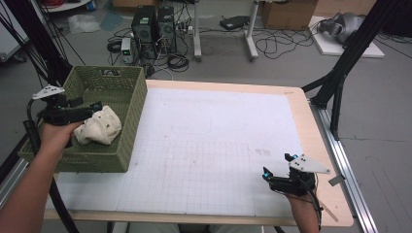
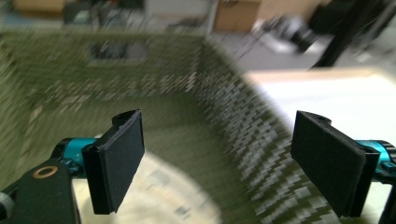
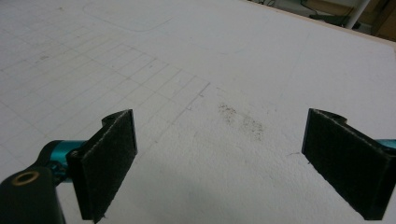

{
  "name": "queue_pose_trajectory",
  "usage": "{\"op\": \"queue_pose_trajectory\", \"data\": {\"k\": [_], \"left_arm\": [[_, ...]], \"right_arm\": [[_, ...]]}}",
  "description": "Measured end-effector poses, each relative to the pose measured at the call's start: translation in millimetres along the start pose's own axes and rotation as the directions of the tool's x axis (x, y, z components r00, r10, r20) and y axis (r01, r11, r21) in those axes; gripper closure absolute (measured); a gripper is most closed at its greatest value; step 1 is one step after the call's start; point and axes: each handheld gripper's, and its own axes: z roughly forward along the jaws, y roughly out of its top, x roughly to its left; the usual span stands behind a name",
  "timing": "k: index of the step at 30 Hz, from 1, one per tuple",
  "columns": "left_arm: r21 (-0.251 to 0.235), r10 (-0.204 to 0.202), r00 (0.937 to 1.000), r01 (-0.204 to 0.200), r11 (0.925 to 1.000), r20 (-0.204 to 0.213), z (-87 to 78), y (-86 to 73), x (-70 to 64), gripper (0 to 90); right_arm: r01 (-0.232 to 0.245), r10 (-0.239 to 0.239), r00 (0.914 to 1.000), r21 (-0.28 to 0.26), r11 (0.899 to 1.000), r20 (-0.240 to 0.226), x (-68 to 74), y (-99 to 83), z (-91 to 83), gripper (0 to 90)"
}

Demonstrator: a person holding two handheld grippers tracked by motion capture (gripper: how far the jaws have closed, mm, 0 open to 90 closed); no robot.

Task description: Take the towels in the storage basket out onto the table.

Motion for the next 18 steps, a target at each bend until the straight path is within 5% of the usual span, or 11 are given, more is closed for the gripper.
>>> {"op": "queue_pose_trajectory", "data": {"k": [1, 2, 5, 11, 15, 16, 17, 18], "left_arm": [[0.065, 0.015, 0.9997, -0.013, 0.9978, -0.022, 8.8, -2.5, 3.0, 18.6], [0.065, 0.015, 0.9997, -0.013, 0.9978, -0.022, 8.8, -2.5, 3.0, 20.0], [0.203, 0.034, 0.9982, -0.023, 0.9789, -0.05, 27.9, -11.2, 8.2, 22.4], [0.383, 0.025, 0.9973, 0.004, 0.9239, -0.07, 49.9, -23.2, 13.6, 23.5], [0.472, 0.024, 0.9933, 0.032, 0.8808, -0.113, 57.3, -31.2, 18.2, 23.5], [0.472, 0.024, 0.9933, 0.032, 0.8808, -0.113, 57.3, -31.2, 18.2, 23.5], [0.494, 0.024, 0.9932, 0.036, 0.8685, -0.114, 59.2, -33.4, 18.6, 23.5], [0.494, 0.024, 0.9932, 0.036, 0.8685, -0.114, 59.2, -33.4, 18.6, 23.5]], "right_arm": [[0.002, -0.002, 1.0, 0.001, 1.0, 0.001, -0.2, 0.0, 0.2, 9.5], [0.002, -0.002, 1.0, 0.001, 1.0, 0.001, -0.2, 0.0, 0.2, 9.5], [0.005, -0.005, 1.0, 0.0, 1.0, 0.001, -0.5, 0.1, 0.2, 9.5], [0.009, -0.009, 0.9998, -0.001, 1.0, 0.016, -1.9, 0.4, -2.1, 9.5], [0.004, -0.004, 0.9998, -0.006, 1.0, 0.022, -3.3, -0.3, -3.9, 9.5], [0.004, -0.004, 0.9998, -0.006, 1.0, 0.022, -3.3, -0.3, -3.9, 9.5], [0.003, -0.003, 0.9997, -0.005, 1.0, 0.024, -3.9, -0.8, -4.3, 9.5], [0.006, -0.006, 0.9997, -0.003, 1.0, 0.024, -4.4, -1.2, -4.3, 9.5]]}}
